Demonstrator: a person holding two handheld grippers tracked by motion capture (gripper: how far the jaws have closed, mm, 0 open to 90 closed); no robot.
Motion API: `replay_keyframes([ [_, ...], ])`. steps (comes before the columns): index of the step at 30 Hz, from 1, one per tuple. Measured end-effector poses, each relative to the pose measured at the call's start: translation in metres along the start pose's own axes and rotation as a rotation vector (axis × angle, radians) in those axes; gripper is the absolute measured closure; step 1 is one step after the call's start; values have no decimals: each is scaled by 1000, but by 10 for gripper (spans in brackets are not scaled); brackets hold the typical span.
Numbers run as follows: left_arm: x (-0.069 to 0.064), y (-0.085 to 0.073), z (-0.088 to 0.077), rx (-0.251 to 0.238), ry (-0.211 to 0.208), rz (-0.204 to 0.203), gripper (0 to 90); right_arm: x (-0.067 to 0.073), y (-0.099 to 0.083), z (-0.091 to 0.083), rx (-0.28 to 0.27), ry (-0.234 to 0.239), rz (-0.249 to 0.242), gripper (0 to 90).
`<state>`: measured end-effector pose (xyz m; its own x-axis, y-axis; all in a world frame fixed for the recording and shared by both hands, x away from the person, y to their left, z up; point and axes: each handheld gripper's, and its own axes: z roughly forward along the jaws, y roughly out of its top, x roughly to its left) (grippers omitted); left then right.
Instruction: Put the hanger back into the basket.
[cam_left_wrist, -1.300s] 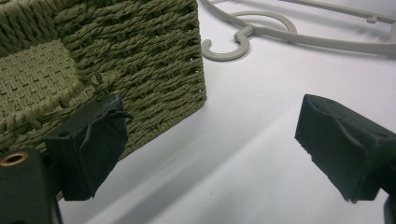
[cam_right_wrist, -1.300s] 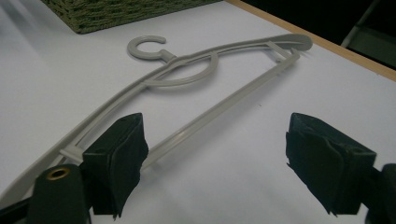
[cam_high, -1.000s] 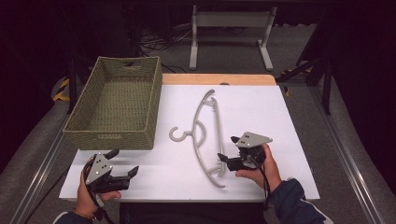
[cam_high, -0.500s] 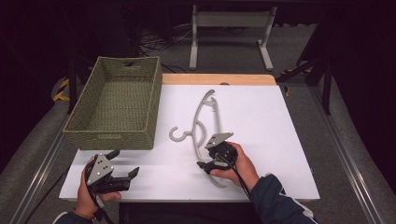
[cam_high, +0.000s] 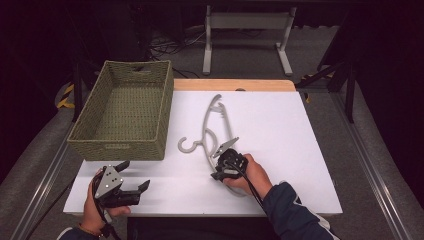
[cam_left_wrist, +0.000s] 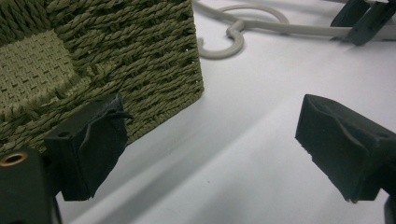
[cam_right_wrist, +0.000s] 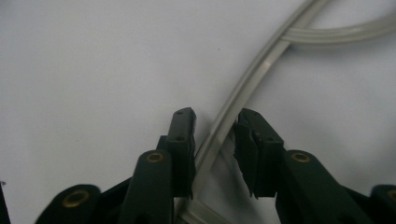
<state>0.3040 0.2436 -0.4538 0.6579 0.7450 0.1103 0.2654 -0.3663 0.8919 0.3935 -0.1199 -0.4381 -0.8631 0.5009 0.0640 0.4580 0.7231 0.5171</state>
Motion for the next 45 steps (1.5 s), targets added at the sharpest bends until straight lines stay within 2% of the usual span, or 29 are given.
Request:
replay_keyframes([
  [4, 0, 0, 0, 4, -2, -1, 96, -4, 3, 0, 27, -1, -11, 777],
  [9, 0, 0, 0, 6, -3, 5, 96, -6, 4, 0, 32, 6, -21, 807],
  [14, -1, 0, 0, 10, -7, 9, 98, -3, 4, -1, 38, -27, -68, 832],
  [16, -2, 0, 0, 10, -10, 12, 101, -3, 1, -5, 49, -38, -102, 833],
  [18, -3, 1, 1, 13, -11, 21, 102, -7, -4, -10, 50, -28, -106, 833],
  [19, -5, 3, 2, 18, -10, 32, 104, -8, -6, -13, 44, -28, -99, 833],
  [20, -10, 8, 5, 25, -16, 67, 108, -10, -8, -17, 35, -19, -94, 833],
  [22, -18, 18, 11, 34, -36, 101, 110, -12, -12, -25, 29, -10, -98, 833],
  [23, -18, 18, 11, 34, -36, 101, 111, -12, -15, -30, 25, -9, -102, 833],
  [25, -27, 28, 19, 42, -49, 152, 113, -12, -19, -36, 26, -11, -109, 833],
  [28, -44, 50, 37, 51, -97, 235, 124, -12, -24, -43, 18, 4, -119, 833],
  [30, -51, 63, 50, 52, -140, 257, 151, -11, -28, -47, 23, 4, -140, 833],
  [31, -51, 63, 50, 52, -140, 257, 169, -10, -29, -49, 26, 6, -157, 833],
  [32, -52, 75, 62, 71, -168, 285, 174, -9, -31, -51, 32, 6, -180, 832],
  [33, -52, 75, 62, 71, -168, 285, 187, -9, -31, -51, 32, 6, -180, 832],
  [35, -53, 85, 77, 103, -208, 308, 198, -10, -37, -56, 56, 24, -236, 832],
  [36, -53, 89, 85, 130, -224, 329, 213, -11, -41, -59, 66, 37, -247, 832],
  [37, -53, 89, 85, 130, -224, 329, 232, -11, -41, -59, 66, 37, -247, 832],
  [38, -54, 90, 91, 151, -235, 339, 232, -14, -47, -65, 76, 59, -262, 832],
  [39, -55, 91, 99, 179, -235, 359, 245, -15, -52, -68, 72, 62, -272, 832],
  [40, -56, 92, 104, 198, -232, 361, 255, -17, -60, -74, 78, 71, -285, 832],
  [42, -61, 94, 119, 248, -233, 409, 268, -19, -69, -80, 85, 66, -303, 832],
  [44, -65, 96, 128, 279, -247, 434, 289, -21, -78, -84, 76, 59, -321, 832],
  [45, -65, 96, 128, 279, -247, 434, 290, -22, -81, -86, 79, 65, -332, 831],
])
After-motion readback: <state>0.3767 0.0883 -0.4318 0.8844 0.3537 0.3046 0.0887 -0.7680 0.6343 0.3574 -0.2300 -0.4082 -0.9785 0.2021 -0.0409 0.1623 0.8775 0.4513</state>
